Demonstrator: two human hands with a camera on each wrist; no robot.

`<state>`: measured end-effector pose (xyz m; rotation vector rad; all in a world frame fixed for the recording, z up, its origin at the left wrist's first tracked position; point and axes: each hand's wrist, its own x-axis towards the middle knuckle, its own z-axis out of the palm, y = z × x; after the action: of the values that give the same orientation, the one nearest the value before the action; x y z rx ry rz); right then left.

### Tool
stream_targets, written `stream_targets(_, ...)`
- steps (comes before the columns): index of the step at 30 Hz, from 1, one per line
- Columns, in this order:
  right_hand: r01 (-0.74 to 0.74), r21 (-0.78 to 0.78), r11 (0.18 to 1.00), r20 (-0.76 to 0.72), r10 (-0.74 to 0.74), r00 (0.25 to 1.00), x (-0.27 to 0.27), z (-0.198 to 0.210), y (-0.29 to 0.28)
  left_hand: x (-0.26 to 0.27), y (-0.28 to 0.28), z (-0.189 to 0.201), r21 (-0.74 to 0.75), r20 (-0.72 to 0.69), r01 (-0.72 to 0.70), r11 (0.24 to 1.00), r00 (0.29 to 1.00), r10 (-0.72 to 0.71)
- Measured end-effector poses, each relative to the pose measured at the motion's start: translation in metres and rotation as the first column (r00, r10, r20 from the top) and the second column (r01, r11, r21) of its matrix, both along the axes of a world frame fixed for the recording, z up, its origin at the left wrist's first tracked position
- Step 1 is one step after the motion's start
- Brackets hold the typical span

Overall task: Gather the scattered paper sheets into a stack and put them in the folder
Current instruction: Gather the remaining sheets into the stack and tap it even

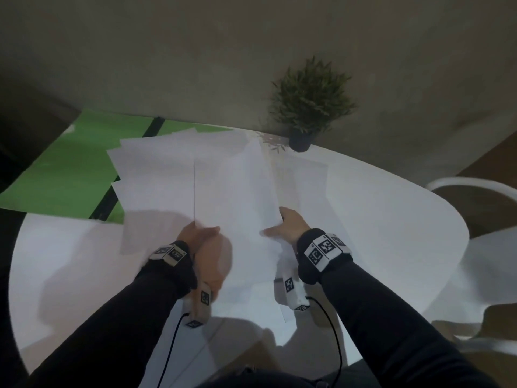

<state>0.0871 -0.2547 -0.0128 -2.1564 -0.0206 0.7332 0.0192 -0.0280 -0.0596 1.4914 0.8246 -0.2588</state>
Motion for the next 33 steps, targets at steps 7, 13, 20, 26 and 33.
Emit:
stream_targets(7, 0.399, -0.229, 0.888, 0.2, -0.358, 0.912, 0.018, 0.003, -0.052, 0.0, -0.004, 0.0, 0.047, 0.01, -0.001, 0.999, 1.0, 0.001)
stream_targets(13, 0.333, -0.556, 0.761, 0.076, -0.353, 0.933, 0.014, -0.004, -0.072, 0.001, -0.002, -0.003, 0.073, -0.012, -0.001, 0.997, 1.0, 0.002)
stream_targets(20, 0.342, -0.618, 0.708, 0.124, -0.342, 0.932, 0.008, 0.005, -0.07, -0.001, -0.001, -0.003, 0.073, -0.001, -0.002, 0.997, 1.0, 0.002)
stream_targets(26, 0.275, -0.51, 0.815, 0.068, -0.281, 0.957, 0.018, 0.012, -0.074, 0.0, -0.001, -0.003, 0.064, -0.007, 0.006, 0.998, 1.0, -0.005)
stream_targets(33, 0.204, -0.439, 0.875, 0.063, -0.196, 0.979, 0.027, 0.026, -0.058, 0.002, 0.004, -0.015, 0.054, 0.009, 0.0, 0.999, 1.0, 0.0)
